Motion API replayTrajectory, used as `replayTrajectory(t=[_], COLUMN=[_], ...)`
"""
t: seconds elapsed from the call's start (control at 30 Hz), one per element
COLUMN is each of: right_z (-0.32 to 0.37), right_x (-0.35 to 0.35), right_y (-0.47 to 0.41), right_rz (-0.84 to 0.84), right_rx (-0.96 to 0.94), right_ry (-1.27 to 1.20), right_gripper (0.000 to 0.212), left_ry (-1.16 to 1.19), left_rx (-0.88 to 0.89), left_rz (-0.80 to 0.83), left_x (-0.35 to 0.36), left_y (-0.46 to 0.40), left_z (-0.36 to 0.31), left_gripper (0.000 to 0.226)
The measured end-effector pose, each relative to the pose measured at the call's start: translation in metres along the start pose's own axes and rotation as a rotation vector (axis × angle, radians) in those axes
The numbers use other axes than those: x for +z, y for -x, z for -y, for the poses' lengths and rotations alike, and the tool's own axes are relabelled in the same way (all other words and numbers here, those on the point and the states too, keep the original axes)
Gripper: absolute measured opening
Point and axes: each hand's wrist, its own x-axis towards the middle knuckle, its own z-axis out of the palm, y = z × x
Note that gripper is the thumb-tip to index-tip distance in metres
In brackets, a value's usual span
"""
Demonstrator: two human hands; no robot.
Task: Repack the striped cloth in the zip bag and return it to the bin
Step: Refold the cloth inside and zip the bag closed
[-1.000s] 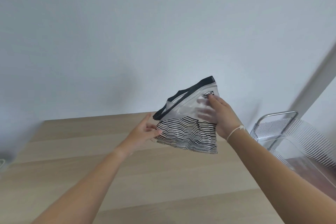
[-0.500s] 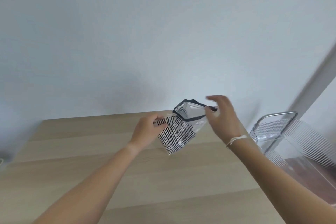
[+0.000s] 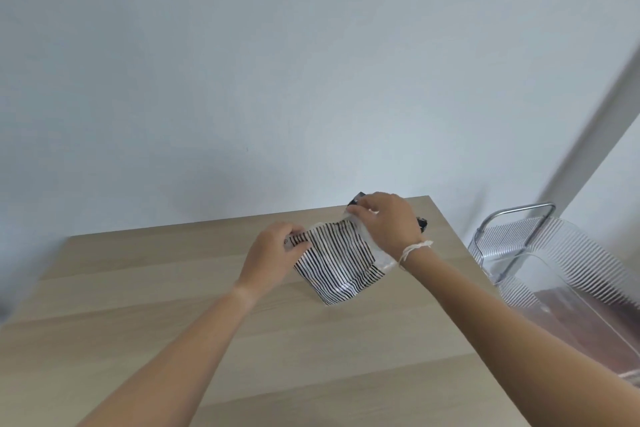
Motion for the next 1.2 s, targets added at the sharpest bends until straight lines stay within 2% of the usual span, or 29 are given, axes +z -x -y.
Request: replayTrajectory(t=[0.17, 0.27, 0.43, 0.57, 0.67, 0.73, 0.77, 0.83, 0.9, 0.93, 0.97, 1.07, 1.1, 1.2], right_z=[0.002, 0.007, 0.022, 0.034, 0.039, 0.038, 0.035, 0.027, 0.019, 0.013, 0.008, -0.004, -0.006, -0.011], right_x=[-0.048, -0.06, -0.057, -0.047, -0.04, -0.039, -0.04, -0.044, -0.047, -0.048, -0.048, -0.047, -0.047, -0.045], right_y=[-0.019, -0.021, -0.017, -0.012, -0.008, -0.006, -0.005, -0.002, 0.0, 0.0, 0.0, -0.002, -0.002, -0.003], right_rz=[-0.143, -0.055, 0.01, 0.029, 0.05, 0.005, -0.019, 0.023, 0.174, 0.258, 0.33, 0.403, 0.4, 0.377], right_rx=[0.175, 0.148, 0.083, -0.009, -0.085, -0.166, -0.209, -0.242, -0.168, -0.11, -0.051, 0.025, 0.017, 0.017], right_ry=[-0.355, -0.365, -0.428, -0.358, -0.251, -0.135, -0.068, 0.031, 0.039, 0.023, 0.005, 0.007, 0.002, -0.051], right_gripper=[0.026, 0.024, 0.024, 0.023, 0.017, 0.012, 0.022, 0.056, 0.082, 0.086, 0.08, 0.028, 0.018, 0.019], left_ry=[-0.001, 0.012, 0.058, 0.218, 0.309, 0.392, 0.435, 0.508, 0.55, 0.552, 0.545, 0.521, 0.52, 0.51], left_rx=[-0.116, -0.146, -0.197, -0.081, 0.012, 0.032, 0.035, 0.03, 0.025, 0.026, 0.031, 0.04, 0.034, 0.005], left_rz=[-0.023, -0.032, 0.078, 0.112, 0.125, 0.103, 0.095, 0.096, 0.135, 0.161, 0.182, 0.192, 0.182, 0.16], left_x=[-0.013, -0.014, -0.007, -0.002, -0.001, -0.001, -0.002, -0.007, -0.011, -0.013, -0.015, -0.021, -0.024, -0.033], left_y=[0.005, 0.008, 0.007, -0.002, -0.007, -0.01, -0.011, -0.011, -0.01, -0.01, -0.01, -0.013, -0.014, -0.014], left_z=[0.033, 0.04, 0.032, -0.01, -0.041, -0.053, -0.057, -0.059, -0.058, -0.057, -0.057, -0.054, -0.052, -0.044], left_gripper=[0.006, 0.024, 0.017, 0.041, 0.029, 0.02, 0.017, 0.017, 0.017, 0.018, 0.019, 0.021, 0.022, 0.025])
